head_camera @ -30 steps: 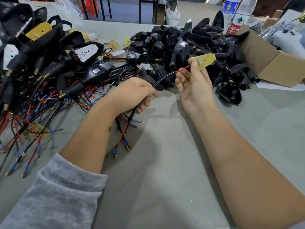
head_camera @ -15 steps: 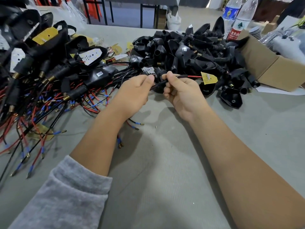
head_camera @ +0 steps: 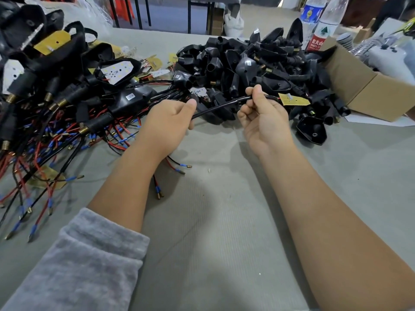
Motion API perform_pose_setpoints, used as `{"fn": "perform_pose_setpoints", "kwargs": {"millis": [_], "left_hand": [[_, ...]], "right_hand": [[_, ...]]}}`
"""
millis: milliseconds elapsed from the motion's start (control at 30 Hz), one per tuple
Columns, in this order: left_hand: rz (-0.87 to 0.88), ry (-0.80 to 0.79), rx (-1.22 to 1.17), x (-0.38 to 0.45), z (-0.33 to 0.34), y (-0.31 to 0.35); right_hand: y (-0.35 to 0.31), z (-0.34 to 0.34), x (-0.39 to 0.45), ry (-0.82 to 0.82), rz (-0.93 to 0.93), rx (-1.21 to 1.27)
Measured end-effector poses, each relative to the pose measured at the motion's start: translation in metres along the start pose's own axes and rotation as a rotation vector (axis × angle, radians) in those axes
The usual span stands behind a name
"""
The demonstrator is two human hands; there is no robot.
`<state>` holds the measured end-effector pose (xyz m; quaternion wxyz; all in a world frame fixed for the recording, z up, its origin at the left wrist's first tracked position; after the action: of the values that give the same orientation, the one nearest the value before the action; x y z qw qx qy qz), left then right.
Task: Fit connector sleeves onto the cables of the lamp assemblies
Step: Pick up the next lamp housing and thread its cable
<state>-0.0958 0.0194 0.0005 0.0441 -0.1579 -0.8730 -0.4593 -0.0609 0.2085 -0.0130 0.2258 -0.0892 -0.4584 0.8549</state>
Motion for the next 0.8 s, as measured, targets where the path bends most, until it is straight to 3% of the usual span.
{"fn": "perform_pose_setpoints", "kwargs": {"millis": [400,633,800], "left_hand": [[0.142,0.03,0.087,0.001,0.006,0.0],[0.303,0.045,0.082,-0.002,0.007,0.014],[0.164,0.092,0.296,0.004,0.009,0.005]], "right_hand": [[-0.006,0.004,-0.003,-0.08,0.107,0.222],[0.006,0.014,-0.007,-0.17,0.144,-0.168],[0.006,0.006,-0.001,-0.046,0.13,-0.237]]}}
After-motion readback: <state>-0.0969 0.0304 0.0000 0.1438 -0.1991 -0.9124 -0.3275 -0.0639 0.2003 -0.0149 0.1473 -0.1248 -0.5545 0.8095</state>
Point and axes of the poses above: each hand's wrist, its own x-axis towards the middle knuckle, its own z-axis out of the palm, y = z × x, the point moved 6 cm from there along x, towards the middle knuckle, and after that the axes turned 2 degrees about -z, right-handed, at the moved point
